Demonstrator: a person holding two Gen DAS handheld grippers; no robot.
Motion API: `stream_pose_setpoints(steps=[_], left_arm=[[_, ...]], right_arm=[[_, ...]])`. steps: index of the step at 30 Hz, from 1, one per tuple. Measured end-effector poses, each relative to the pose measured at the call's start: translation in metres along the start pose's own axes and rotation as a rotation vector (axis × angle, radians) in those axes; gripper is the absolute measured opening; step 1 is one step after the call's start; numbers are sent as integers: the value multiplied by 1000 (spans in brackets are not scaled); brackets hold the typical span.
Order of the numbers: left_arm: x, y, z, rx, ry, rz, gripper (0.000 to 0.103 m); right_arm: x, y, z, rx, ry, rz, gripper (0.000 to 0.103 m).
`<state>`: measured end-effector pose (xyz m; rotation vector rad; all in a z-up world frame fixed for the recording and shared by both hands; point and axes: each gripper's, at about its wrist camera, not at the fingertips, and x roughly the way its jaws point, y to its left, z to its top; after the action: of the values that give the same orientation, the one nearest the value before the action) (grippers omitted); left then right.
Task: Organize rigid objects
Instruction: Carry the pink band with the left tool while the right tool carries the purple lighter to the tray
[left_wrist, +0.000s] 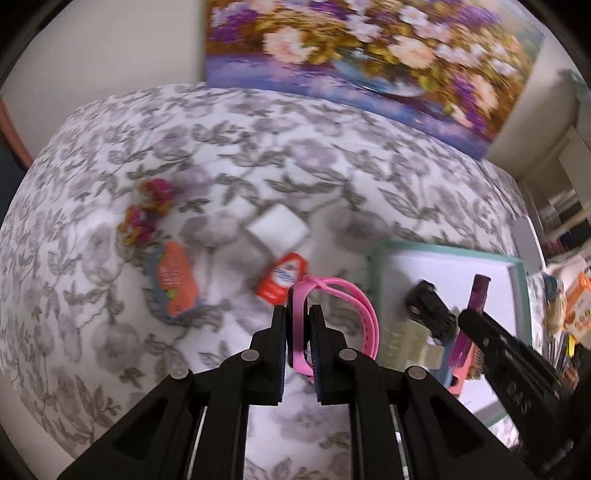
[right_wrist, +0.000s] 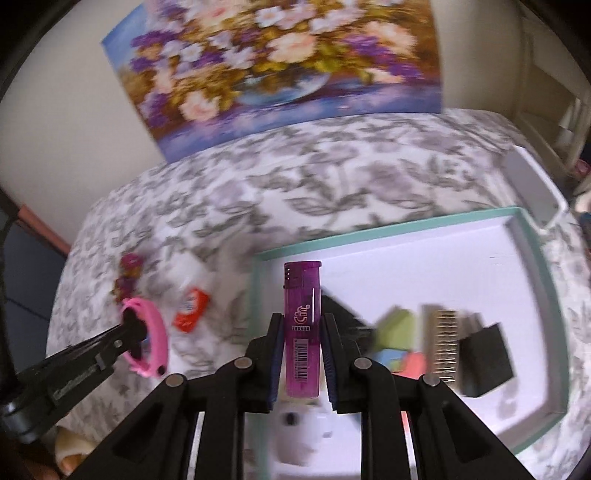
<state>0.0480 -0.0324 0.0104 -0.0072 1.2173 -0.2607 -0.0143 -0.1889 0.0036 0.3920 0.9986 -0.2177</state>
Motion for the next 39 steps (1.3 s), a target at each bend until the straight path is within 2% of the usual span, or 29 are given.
stream_pose_setpoints(steps=[4,9,16,33,39], left_arm=[[0,-22,-4,44,16,-40,12],[-5,-49,-8,111,1,-48,12],[-6,-92,-19,222,1,-86,12],[17,-129,-36,342,66,-82,13],[15,-128,-37,343,66,-91,28]], right_arm=[[0,-31,0,69,4,-32,21],[-3,-68,-3,148,4,-71,21],[-8,-101,-9,224,2,-85,21],[-1,-105,-16,230,36,-87,22],[-1,-104,-16,229,39,-85,22]])
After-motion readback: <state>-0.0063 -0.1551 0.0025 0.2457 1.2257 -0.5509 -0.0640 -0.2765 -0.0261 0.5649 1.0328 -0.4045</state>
